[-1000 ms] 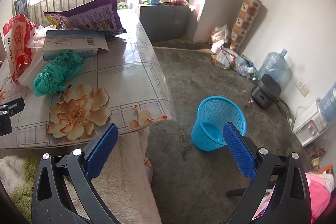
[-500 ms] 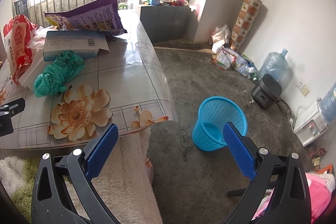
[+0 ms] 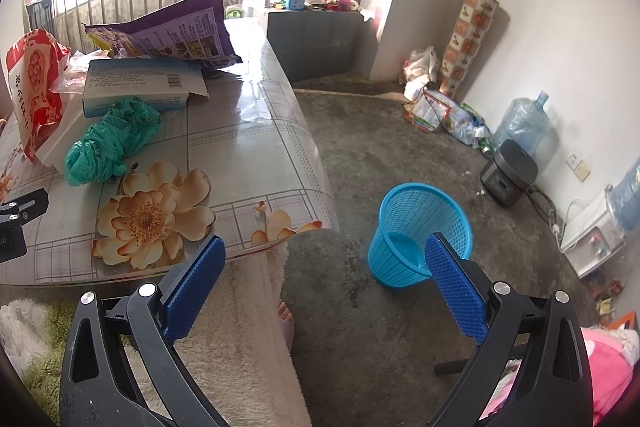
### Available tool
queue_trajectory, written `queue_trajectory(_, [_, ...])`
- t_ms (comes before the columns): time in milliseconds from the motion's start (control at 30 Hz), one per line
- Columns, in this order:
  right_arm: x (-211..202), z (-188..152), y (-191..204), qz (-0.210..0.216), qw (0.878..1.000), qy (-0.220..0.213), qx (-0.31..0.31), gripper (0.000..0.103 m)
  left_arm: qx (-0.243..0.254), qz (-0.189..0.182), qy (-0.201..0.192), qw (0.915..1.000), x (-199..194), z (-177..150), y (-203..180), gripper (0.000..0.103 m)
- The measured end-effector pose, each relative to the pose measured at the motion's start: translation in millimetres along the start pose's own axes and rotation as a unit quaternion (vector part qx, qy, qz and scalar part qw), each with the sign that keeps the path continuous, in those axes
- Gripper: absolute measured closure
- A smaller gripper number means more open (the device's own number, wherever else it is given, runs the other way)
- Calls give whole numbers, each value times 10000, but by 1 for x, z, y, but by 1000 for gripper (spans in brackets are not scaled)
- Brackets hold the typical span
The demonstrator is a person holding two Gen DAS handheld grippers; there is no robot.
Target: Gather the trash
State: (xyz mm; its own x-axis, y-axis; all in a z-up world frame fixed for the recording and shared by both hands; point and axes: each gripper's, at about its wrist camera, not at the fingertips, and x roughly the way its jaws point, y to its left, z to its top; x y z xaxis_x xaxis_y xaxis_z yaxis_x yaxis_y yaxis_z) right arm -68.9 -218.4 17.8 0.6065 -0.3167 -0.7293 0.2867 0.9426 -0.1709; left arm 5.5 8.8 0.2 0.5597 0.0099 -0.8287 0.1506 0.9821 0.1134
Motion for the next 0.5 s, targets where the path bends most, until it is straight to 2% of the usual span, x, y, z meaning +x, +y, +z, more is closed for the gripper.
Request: queue_trajectory(500, [1, 5, 3, 33, 9999, -33, 164, 8, -65, 28, 15, 10000, 3, -2, 7, 6])
